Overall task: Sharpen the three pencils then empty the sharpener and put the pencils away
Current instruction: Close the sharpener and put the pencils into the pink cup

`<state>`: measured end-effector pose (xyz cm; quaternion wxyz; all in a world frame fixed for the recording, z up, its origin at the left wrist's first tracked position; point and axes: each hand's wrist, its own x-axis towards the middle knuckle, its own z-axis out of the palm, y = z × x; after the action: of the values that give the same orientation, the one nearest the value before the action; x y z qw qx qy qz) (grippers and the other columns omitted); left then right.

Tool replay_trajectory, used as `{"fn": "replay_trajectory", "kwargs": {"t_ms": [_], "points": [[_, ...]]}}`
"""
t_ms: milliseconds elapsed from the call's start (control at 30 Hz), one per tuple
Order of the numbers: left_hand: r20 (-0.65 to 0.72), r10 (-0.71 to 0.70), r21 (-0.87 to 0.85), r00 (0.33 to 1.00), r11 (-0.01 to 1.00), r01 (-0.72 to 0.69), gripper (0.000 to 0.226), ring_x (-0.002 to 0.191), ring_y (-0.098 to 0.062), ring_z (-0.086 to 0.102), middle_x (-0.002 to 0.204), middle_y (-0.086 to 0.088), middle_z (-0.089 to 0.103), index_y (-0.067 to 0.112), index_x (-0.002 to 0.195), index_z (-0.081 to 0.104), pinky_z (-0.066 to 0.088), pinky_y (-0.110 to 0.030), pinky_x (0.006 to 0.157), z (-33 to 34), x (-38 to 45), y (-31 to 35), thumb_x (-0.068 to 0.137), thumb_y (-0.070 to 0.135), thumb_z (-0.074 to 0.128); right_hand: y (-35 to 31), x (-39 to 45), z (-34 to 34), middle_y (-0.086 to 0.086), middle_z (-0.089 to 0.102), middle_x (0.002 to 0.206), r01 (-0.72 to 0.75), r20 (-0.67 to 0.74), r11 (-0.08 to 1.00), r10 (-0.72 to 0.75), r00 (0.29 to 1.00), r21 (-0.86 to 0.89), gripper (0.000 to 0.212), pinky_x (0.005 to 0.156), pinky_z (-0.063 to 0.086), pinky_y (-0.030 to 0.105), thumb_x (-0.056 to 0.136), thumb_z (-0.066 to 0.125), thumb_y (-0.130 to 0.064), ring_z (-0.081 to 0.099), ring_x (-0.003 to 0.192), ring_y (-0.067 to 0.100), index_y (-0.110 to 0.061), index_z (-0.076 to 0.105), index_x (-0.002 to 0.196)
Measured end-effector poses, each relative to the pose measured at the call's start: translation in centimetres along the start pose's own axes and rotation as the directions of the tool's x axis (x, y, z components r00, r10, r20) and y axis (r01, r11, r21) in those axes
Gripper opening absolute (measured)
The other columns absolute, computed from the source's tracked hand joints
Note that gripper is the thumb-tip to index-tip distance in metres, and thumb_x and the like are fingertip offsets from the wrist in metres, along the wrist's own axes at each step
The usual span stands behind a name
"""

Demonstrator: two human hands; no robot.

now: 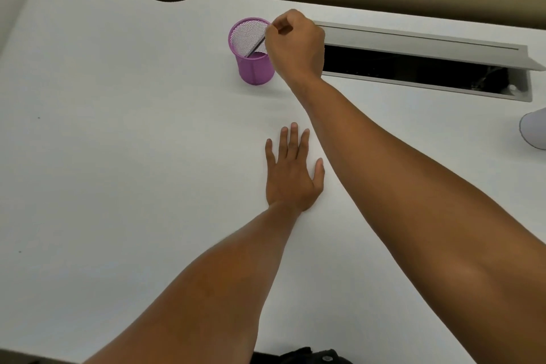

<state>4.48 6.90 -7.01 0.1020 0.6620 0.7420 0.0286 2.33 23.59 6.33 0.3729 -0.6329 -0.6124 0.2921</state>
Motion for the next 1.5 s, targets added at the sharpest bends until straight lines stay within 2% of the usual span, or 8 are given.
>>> {"fn": "replay_trajectory", "kwargs": {"t_ms": [300,500,700,867,933,1067,1267,1500], "points": [[0.071,0.022,0.061,0.997,0.998,-0.027,0.075,0.149,-0.026,-0.012,0.163,-0.008,-0.002,0.018,0.156,0.006,-0.001,-0.055,0.117,0.1,0.1,-0.2,0.093,0.055,0.021,1.4,0.2,2.6,-0.004,0.072,0.101,-0.041,0.076,0.992,0.051,0.996,-0.122,0.022,0.07,0.053,0.02,0.089,0.058,-0.028,0.064,0.087,0.012,-0.019,0.073,0.104],[0.053,0.016,0.042,0.998,0.999,-0.018,0.075,0.149,-0.025,-0.012,0.163,-0.007,-0.003,0.018,0.156,0.006,-0.002,-0.054,0.117,0.1,0.0,-0.2,0.094,0.057,0.024,1.8,-0.2,2.1,-0.003,0.072,0.101,-0.068,0.077,0.995,0.074,0.994,-0.077,0.025,0.069,0.052,0.02,0.088,0.062,-0.034,0.064,0.087,0.012,-0.018,0.073,0.103],[-0.003,-0.008,-0.028,1.0,1.0,0.008,0.071,0.149,-0.02,-0.009,0.163,-0.002,-0.007,0.021,0.156,0.004,-0.003,-0.051,0.119,-0.3,-0.1,-0.1,0.096,0.056,0.02,3.9,-1.1,-1.6,-0.003,0.069,0.093,-0.119,0.004,0.989,0.119,0.993,-0.085,0.014,0.066,0.048,0.021,0.087,0.063,-0.028,0.06,0.08,0.01,-0.018,0.071,0.092],[-0.025,-0.026,-0.049,0.999,0.998,0.025,0.068,0.15,-0.019,-0.008,0.163,0.0,-0.006,0.024,0.156,0.005,-0.001,-0.05,0.119,-0.2,0.0,0.1,0.095,0.055,0.015,7.0,-2.0,-5.8,-0.006,0.07,0.091,-0.208,0.073,0.968,0.22,0.973,-0.14,0.011,0.074,0.055,0.03,0.086,0.06,-0.021,0.063,0.085,0.012,-0.023,0.07,0.091],[-0.033,-0.028,-0.046,0.999,0.999,0.026,0.068,0.15,-0.019,-0.007,0.163,0.0,-0.005,0.024,0.156,0.006,-0.001,-0.05,0.119,-0.1,-0.1,0.0,0.095,0.055,0.015,8.4,-2.5,-7.0,-0.006,0.07,0.091,-0.245,0.116,0.948,0.272,0.955,-0.204,0.012,0.076,0.056,0.032,0.084,0.059,-0.02,0.064,0.087,0.014,-0.024,0.07,0.089],[-0.053,-0.024,-0.053,0.998,0.998,0.021,0.068,0.15,-0.018,-0.004,0.163,0.0,-0.001,0.024,0.155,0.01,0.001,-0.05,0.119,-0.2,-0.1,0.0,0.095,0.053,0.017,10.6,-3.5,-9.3,-0.001,0.07,0.101,-0.248,0.191,0.88,0.347,0.918,-0.404,0.019,0.081,0.056,0.032,0.085,0.062,-0.022,0.064,0.095,0.019,-0.017,0.071,0.101],[-0.058,-0.027,-0.045,0.998,0.999,0.025,0.067,0.15,-0.018,-0.003,0.163,0.0,0.001,0.023,0.155,0.011,0.0,-0.049,0.12,-0.1,-0.2,0.1,0.095,0.053,0.018,12.5,-5.9,-12.2,0.0,0.069,0.097,-0.285,0.185,0.791,0.442,0.878,-0.542,0.019,0.067,0.049,0.026,0.079,0.06,-0.018,0.064,0.087,0.021,-0.015,0.071,0.095],[-0.065,-0.022,-0.036,0.998,0.999,0.019,0.068,0.15,-0.018,-0.002,0.163,-0.001,0.002,0.023,0.155,0.012,0.001,-0.049,0.12,-0.1,-0.3,0.0,0.095,0.053,0.017,13.8,-8.9,-14.8,0.002,0.063,0.096,-0.217,0.217,0.645,0.523,0.824,-0.733,0.024,0.064,0.043,0.028,0.076,0.057,-0.012,0.06,0.08,0.024,-0.015,0.068,0.098]]}}
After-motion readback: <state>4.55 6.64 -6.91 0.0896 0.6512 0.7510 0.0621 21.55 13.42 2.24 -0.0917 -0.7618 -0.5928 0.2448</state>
